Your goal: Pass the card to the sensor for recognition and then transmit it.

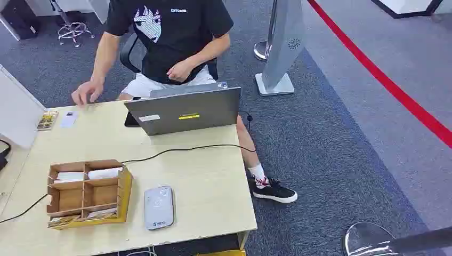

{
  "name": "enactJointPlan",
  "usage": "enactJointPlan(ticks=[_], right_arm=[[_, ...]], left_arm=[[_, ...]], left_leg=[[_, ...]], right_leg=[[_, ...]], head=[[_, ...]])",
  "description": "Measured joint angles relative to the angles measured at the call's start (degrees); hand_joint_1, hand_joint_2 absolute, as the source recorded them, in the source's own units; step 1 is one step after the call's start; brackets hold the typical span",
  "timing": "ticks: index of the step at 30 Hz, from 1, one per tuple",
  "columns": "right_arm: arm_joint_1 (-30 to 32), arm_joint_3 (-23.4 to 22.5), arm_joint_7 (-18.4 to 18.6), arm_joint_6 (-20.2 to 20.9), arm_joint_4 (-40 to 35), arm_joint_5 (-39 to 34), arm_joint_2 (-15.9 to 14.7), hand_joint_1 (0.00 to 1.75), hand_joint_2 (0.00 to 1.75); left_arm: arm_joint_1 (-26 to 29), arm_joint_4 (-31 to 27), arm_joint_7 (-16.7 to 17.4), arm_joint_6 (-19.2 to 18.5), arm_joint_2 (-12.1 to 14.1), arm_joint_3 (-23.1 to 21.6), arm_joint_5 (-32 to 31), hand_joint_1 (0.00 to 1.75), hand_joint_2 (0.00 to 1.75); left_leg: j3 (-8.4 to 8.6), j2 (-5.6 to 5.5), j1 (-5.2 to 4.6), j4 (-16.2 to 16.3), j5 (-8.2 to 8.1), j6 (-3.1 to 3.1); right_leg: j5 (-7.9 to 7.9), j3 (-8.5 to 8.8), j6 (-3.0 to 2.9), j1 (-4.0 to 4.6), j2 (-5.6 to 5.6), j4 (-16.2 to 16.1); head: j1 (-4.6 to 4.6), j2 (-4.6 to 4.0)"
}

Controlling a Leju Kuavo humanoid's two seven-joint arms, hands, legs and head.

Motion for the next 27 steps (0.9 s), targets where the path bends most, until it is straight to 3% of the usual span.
enactJointPlan(ticks=[7,18,23,27], right_arm=[[-1.2,3.6,-4.2,2.8,2.5,-9.1,-0.3,0.0,0.0],[-2.8,7.4,-8.9,5.1,5.4,-19.4,-2.4,0.0,0.0],[-4.5,9.4,-10.5,5.7,6.4,-23.0,-3.6,0.0,0.0],[-6.4,11.7,-11.7,5.2,7.1,-25.6,-4.4,0.0,0.0]], left_arm=[[2.2,-5.4,-2.4,-1.6,-1.8,3.9,3.4,0.0,1.75],[9.1,-22.6,2.4,-4.9,-4.5,13.3,5.4,0.0,1.75],[12.2,-30.8,2.9,-4.5,-5.6,15.8,5.7,0.0,1.75],[14.5,-37.6,2.8,-2.0,-6.1,17.3,6.0,0.0,1.75]], left_leg=[[0.01,-0.01,-0.01,0.0,0.0,0.0],[-0.01,-0.02,0.0,0.0,0.0,0.0],[0.0,-0.02,0.0,0.0,0.0,0.0],[0.02,-0.01,0.0,0.0,0.0,0.0]], right_leg=[[0.0,0.0,0.0,0.0,-0.01,0.0],[0.0,0.01,0.0,0.0,-0.02,0.0],[0.0,0.02,0.0,0.0,-0.01,0.0],[0.01,0.02,0.0,0.0,0.0,0.0]], head=[[0.0,0.0],[0.0,0.0],[0.0,0.0],[0.0,0.0]])
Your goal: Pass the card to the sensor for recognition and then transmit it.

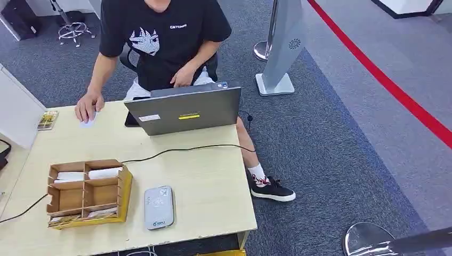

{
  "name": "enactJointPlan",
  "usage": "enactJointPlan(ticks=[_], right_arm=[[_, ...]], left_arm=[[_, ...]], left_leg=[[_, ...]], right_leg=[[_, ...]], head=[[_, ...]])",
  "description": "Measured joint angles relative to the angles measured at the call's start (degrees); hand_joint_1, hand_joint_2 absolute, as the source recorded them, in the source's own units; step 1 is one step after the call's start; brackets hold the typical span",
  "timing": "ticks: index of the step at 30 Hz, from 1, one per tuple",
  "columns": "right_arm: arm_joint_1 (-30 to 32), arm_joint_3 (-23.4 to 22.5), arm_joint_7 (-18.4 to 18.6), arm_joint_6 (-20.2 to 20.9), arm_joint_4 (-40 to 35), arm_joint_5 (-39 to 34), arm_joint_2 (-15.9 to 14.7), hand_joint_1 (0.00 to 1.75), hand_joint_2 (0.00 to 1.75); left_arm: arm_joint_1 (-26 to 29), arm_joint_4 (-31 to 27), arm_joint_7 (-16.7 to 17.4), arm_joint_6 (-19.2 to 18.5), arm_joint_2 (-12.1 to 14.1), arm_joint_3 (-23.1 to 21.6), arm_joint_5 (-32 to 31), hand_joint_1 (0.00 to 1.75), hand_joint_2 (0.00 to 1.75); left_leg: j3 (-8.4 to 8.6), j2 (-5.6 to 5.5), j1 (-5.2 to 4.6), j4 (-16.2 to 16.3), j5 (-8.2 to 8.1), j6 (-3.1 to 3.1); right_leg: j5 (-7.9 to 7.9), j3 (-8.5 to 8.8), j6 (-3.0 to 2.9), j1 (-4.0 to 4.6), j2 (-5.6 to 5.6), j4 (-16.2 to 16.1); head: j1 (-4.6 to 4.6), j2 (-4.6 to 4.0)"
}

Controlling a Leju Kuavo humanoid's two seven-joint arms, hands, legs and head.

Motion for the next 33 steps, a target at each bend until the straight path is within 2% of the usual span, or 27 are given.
enactJointPlan(ticks=[14,21,23,25,33], right_arm=[[-5.2,6.5,-3.0,-4.8,1.8,-6.5,-1.8,0.0,0.0],[-5.2,6.7,-3.1,-5.0,1.8,-6.6,-1.8,0.0,0.0],[-6.0,8.1,-3.7,-6.2,2.1,-7.8,-1.8,0.0,0.0],[-6.9,10.8,-4.7,-9.9,2.6,-9.6,-1.6,0.0,0.0],[-7.2,13.4,-5.5,-14.8,3.0,-10.0,-0.4,0.0,0.0]], left_arm=[[5.4,-21.2,-3.6,13.3,-1.6,5.7,-2.3,0.0,1.75],[5.5,-22.0,-3.8,13.8,-1.6,5.9,-2.5,0.0,1.75],[6.4,-28.0,-5.4,17.3,-2.0,7.2,-5.3,0.0,1.75],[8.0,-40.1,-7.8,23.5,-2.7,9.4,-12.5,0.0,1.75],[9.4,-51.9,-9.7,29.5,-3.3,9.8,-22.5,0.0,1.75]], left_leg=[[0.0,-0.02,0.01,0.0,0.02,0.02],[0.0,-0.02,0.01,0.0,0.02,0.02],[-0.01,-0.03,0.01,0.0,0.02,0.02],[-0.01,-0.04,0.01,0.0,0.02,0.02],[-0.01,-0.04,0.02,0.0,0.02,0.02]], right_leg=[[0.0,0.0,0.0,0.01,-0.02,0.0],[0.0,0.0,0.0,0.01,-0.02,0.0],[0.01,0.01,0.0,0.01,-0.02,0.0],[0.01,0.01,-0.01,0.01,-0.03,0.0],[0.01,0.0,-0.01,0.02,-0.02,0.0]], head=[[-0.02,0.0],[0.0,0.0],[0.0,0.0],[-0.02,0.0],[0.0,0.0]])
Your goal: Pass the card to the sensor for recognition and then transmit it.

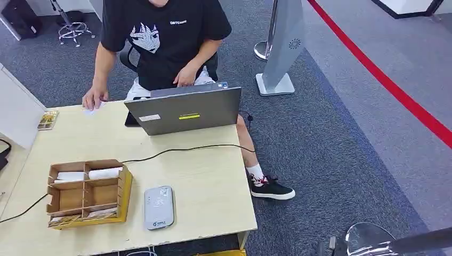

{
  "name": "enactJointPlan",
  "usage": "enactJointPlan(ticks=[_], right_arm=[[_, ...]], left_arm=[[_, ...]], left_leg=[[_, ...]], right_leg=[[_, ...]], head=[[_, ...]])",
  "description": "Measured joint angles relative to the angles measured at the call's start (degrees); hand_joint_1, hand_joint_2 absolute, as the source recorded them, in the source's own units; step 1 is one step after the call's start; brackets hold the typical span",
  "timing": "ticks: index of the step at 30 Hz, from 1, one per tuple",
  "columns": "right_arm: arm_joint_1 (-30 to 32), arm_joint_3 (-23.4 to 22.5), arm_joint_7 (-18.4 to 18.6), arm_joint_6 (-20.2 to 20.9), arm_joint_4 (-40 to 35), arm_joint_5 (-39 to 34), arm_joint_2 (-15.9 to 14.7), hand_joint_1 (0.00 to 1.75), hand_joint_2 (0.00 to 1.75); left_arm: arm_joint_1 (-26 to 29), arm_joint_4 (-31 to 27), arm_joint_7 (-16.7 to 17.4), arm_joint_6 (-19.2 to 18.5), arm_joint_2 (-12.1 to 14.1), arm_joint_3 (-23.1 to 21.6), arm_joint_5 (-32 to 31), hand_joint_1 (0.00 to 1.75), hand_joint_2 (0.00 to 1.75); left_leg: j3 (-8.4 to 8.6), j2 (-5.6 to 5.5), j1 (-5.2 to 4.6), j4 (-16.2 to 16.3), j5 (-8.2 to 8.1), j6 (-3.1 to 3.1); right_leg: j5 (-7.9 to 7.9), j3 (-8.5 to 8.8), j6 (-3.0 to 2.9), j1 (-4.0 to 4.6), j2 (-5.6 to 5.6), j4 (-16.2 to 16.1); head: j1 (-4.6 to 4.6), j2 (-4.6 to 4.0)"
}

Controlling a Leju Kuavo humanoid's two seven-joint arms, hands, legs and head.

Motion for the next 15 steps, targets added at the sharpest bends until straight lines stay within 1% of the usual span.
enactJointPlan(ticks=[2,3,4,9,12,15], right_arm=[[0.0,0.7,-0.1,-1.1,0.0,0.0,0.1,0.0,0.0],[0.0,0.8,-0.2,-1.3,0.0,0.0,0.2,0.0,0.0],[0.0,1.3,-0.2,-1.7,0.0,0.0,0.5,0.0,0.0],[-0.2,3.6,-0.4,-3.2,0.1,-0.1,1.2,0.0,0.0],[-0.3,5.1,-0.5,-3.8,0.1,-0.1,1.9,0.0,0.0],[-0.4,6.5,-0.6,-4.6,0.3,-0.2,2.5,0.0,0.0]], left_arm=[[0.1,-2.6,-0.3,1.1,-0.1,0.0,-3.6,0.0,1.75],[0.1,-3.0,-0.3,1.3,-0.1,0.0,-4.4,0.0,1.75],[0.2,-4.5,-0.3,1.7,-0.2,-0.1,-7.2,0.0,1.75],[0.6,-10.6,-0.3,2.4,-0.5,-0.7,-16.5,0.0,1.75],[0.6,-13.8,-0.6,1.9,-0.6,-1.3,-22.5,0.0,1.75],[0.6,-16.6,-1.4,-0.3,-0.6,-1.9,-28.5,0.0,1.75]], left_leg=[[0.0,0.0,-0.01,0.0,0.0,0.0],[0.0,0.0,-0.01,0.0,0.0,0.0],[0.0,0.0,0.0,0.0,0.0,0.0],[0.01,0.01,0.0,0.0,0.0,0.0],[0.01,0.01,0.0,0.0,0.0,0.0],[0.02,0.01,0.0,0.0,0.0,0.0]], right_leg=[[0.0,0.0,0.0,-0.01,0.0,0.0],[0.0,0.0,0.0,-0.01,-0.01,0.0],[0.0,0.0,0.0,0.0,0.01,0.0],[0.0,-0.01,0.0,0.0,0.01,0.0],[0.0,0.0,-0.01,0.0,0.01,0.0],[0.01,-0.01,-0.01,0.0,0.02,0.0]], head=[[0.0,0.0],[-0.02,0.0],[0.0,0.0],[-0.02,0.0],[-0.02,0.0],[-0.02,0.0]])
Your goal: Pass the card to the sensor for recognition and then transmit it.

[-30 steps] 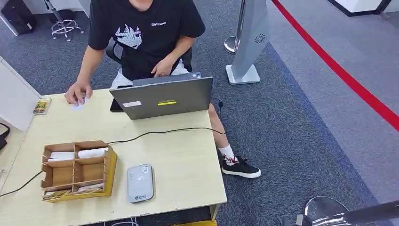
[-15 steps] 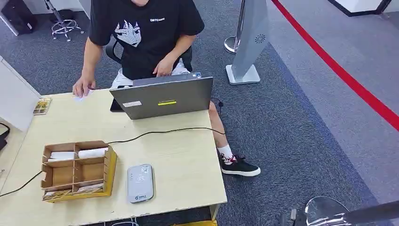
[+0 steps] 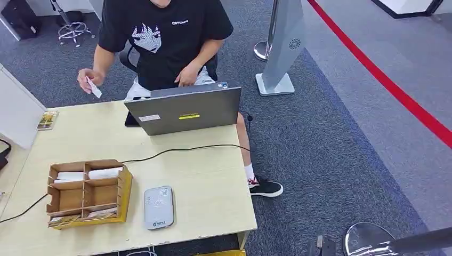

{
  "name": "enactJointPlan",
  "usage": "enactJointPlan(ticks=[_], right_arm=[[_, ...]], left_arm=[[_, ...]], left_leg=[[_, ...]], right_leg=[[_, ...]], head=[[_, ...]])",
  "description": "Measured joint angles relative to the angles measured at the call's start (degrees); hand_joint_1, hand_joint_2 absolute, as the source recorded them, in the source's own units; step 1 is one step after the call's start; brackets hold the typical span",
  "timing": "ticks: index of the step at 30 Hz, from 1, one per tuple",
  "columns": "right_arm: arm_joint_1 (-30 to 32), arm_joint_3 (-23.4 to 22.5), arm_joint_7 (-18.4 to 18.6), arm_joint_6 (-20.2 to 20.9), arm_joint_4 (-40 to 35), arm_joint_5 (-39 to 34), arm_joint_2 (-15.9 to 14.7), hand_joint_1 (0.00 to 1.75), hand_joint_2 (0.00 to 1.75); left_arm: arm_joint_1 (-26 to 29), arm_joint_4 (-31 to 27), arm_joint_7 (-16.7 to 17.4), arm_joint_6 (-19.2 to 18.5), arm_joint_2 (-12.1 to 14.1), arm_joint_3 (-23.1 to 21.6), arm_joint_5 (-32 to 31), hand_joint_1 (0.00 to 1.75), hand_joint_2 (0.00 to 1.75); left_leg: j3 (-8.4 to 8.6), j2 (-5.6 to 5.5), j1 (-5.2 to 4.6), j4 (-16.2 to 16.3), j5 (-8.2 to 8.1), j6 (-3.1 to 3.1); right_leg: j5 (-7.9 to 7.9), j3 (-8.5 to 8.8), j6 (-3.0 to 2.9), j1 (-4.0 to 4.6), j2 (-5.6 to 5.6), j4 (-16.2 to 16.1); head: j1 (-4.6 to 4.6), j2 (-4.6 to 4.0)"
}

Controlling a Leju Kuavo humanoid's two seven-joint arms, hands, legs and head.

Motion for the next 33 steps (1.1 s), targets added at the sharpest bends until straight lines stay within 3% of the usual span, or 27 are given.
enactJointPlan(ticks=[10,21,24,32,33], right_arm=[[-0.2,4.5,-0.1,-1.7,0.2,-0.1,1.6,0.0,0.0],[-0.3,8.5,-0.3,-1.8,0.3,-0.1,2.8,0.0,0.0],[-0.4,9.1,-0.3,-1.8,0.3,-0.1,3.0,0.0,0.0],[-3.2,12.6,-0.5,-2.1,0.3,-0.1,3.1,0.0,0.0],[-3.8,13.2,-0.5,-2.3,0.3,-0.1,3.1,0.0,1.75]], left_arm=[[-2.9,-5.4,-1.9,-11.3,0.1,-0.4,-17.8,0.0,1.75],[-9.5,-5.4,2.6,-21.2,2.3,-2.1,-37.7,0.0,1.75],[-11.5,-4.9,5.3,-20.9,4.1,-2.8,-42.3,0.0,1.75],[-16.9,0.8,13.6,-20.3,12.0,-4.5,-50.7,0.0,1.75],[-17.4,1.9,14.6,-20.3,13.0,-4.6,-51.7,0.0,1.75]], left_leg=[[0.01,0.02,-0.01,0.0,0.0,0.0],[0.02,0.02,0.0,0.0,0.05,0.01],[0.02,0.02,0.0,0.0,0.05,0.01],[0.03,0.09,0.01,0.0,0.11,0.04],[0.03,0.1,0.01,0.0,0.11,0.03]], right_leg=[[0.02,-0.01,-0.03,0.0,0.01,0.0],[0.04,-0.03,-0.05,0.0,0.03,0.0],[0.04,-0.04,-0.05,0.0,0.02,0.0],[0.09,-0.04,-0.09,0.01,0.08,0.0],[0.1,-0.04,-0.07,0.01,0.08,0.0]], head=[[0.02,0.0],[0.02,0.0],[0.04,0.0],[0.02,0.0],[0.02,0.0]])
